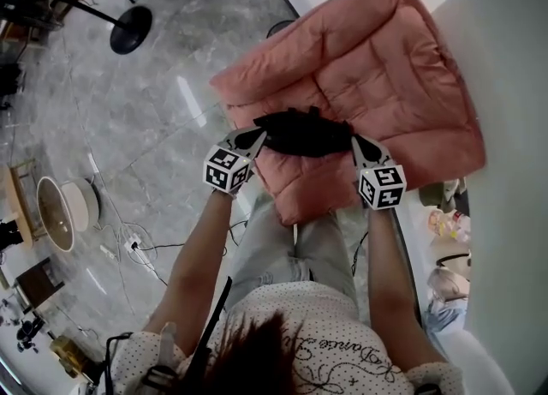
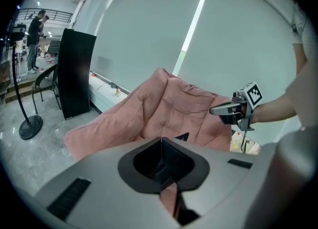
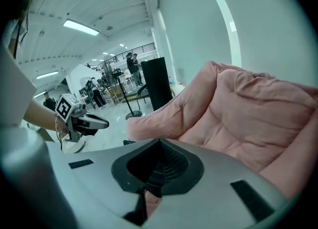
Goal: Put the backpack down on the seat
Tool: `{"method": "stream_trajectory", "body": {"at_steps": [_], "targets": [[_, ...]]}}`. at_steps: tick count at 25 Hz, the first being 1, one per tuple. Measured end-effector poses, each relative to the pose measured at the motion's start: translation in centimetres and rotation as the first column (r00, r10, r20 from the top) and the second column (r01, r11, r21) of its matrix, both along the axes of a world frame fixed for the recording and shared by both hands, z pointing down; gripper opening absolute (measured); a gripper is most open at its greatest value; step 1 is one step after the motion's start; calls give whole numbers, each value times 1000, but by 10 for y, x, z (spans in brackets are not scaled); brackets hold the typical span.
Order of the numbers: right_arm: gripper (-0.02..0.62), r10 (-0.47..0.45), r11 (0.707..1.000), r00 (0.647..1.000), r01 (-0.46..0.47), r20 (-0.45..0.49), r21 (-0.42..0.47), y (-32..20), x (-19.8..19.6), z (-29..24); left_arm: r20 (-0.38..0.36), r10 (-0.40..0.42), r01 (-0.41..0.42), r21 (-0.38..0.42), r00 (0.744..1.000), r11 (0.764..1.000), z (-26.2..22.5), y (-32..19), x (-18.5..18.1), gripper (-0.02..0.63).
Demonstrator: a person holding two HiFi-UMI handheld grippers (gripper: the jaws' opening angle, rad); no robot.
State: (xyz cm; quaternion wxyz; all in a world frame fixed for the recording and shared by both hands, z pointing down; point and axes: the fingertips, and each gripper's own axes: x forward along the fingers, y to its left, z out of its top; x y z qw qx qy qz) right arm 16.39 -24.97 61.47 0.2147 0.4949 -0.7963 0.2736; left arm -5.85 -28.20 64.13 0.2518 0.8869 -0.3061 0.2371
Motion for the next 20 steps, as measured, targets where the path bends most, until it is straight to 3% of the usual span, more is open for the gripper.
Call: {"method": "stream_trajectory", "body": {"at_steps": [9,14,20], "targets": [[11,3,993,1000,-3,6,117,-4,-6,-71,-61,3,1,67,998,998,-66,3,8,5],[11,7,978,1000,-5,-9,207,-6,-7,-119,-92,41,-26,158,995,987,-115,2,20,5],[11,-4,945,1000,5,-2,328,-11,-16,-182,-121,49,-11,291,991,957,-182,-5,21,5]]}}
